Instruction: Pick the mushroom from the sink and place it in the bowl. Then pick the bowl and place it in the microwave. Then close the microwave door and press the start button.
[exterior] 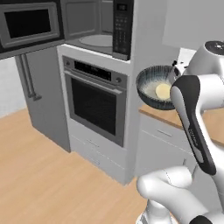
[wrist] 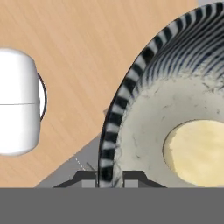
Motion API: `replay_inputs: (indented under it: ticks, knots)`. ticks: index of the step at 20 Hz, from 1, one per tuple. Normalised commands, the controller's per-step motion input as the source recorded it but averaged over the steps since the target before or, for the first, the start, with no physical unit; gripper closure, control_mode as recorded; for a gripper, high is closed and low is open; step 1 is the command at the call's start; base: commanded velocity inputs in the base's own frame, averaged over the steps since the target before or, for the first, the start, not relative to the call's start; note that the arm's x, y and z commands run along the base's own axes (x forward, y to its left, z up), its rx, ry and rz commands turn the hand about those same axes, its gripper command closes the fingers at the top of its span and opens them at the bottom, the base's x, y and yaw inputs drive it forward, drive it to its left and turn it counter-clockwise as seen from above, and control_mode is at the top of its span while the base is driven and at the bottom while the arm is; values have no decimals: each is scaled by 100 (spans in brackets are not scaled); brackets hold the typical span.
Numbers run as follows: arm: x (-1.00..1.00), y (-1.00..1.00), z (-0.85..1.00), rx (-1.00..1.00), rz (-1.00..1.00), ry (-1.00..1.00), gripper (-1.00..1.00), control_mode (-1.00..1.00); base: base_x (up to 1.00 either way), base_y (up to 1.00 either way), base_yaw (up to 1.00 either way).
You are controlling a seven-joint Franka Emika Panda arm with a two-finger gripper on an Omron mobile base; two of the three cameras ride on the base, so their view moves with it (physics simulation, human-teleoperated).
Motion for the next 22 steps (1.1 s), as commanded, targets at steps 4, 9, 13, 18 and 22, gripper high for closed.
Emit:
replay_inputs:
  ticks: [4, 9, 13, 18, 22]
  knots:
    - [0, 0, 0, 0, 0, 0, 100, 100, 0, 60, -43]
    - [0, 0, 0, 0, 0, 0, 100, 100, 0, 64, -44]
    - [0, 0, 0, 0, 0, 0, 100, 100, 16, 95, -51]
    - [0, 0, 0, 0, 0, 0, 100, 100, 28, 100, -51]
    - [0, 0, 0, 0, 0, 0, 100, 100, 0, 100, -47]
